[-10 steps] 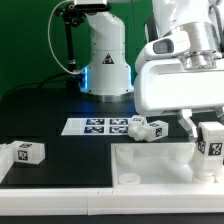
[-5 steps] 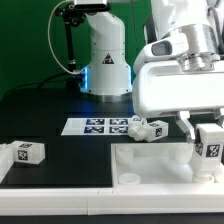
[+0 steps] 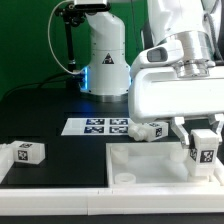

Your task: Assemble one leg

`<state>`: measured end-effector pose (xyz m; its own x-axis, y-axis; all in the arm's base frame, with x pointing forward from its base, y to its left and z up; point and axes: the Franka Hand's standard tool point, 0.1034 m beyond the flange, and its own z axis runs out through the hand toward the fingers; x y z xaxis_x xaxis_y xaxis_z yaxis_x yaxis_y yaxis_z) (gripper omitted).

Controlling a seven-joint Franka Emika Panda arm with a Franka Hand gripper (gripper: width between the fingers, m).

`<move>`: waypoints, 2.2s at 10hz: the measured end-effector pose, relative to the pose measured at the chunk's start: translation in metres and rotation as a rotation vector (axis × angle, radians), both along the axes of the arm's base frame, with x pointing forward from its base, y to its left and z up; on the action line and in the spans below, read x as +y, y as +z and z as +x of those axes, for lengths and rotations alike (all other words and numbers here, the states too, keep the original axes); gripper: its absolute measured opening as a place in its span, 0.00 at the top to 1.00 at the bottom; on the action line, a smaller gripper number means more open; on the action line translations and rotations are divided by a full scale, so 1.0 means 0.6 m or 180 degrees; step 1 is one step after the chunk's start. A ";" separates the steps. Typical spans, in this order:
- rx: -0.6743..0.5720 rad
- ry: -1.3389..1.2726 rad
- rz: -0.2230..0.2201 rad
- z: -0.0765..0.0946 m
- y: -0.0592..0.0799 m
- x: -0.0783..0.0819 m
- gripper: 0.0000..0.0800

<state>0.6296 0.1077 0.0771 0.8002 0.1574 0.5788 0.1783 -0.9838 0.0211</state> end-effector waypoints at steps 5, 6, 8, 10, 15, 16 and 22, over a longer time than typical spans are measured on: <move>0.0373 -0.0075 0.0128 0.011 0.020 0.005 0.20; 0.0737 -0.0092 0.0204 0.010 0.011 0.016 0.19; 0.1345 -0.0182 0.0311 0.016 0.010 0.026 0.19; 0.1813 -0.0170 0.0321 0.008 -0.001 0.019 0.19; 0.1854 -0.0343 0.0371 0.011 -0.003 0.006 0.51; 0.1877 -0.0550 0.0438 0.011 -0.004 0.004 0.64; 0.1994 -0.2863 0.1179 0.011 -0.008 0.005 0.64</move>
Offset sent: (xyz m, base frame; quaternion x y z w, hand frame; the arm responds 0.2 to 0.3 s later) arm 0.0105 -0.0217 0.0280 -0.0345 -0.0976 0.0417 0.9938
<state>0.6360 0.1108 0.0724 0.7000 -0.7110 -0.0673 -0.7122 -0.6880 -0.1396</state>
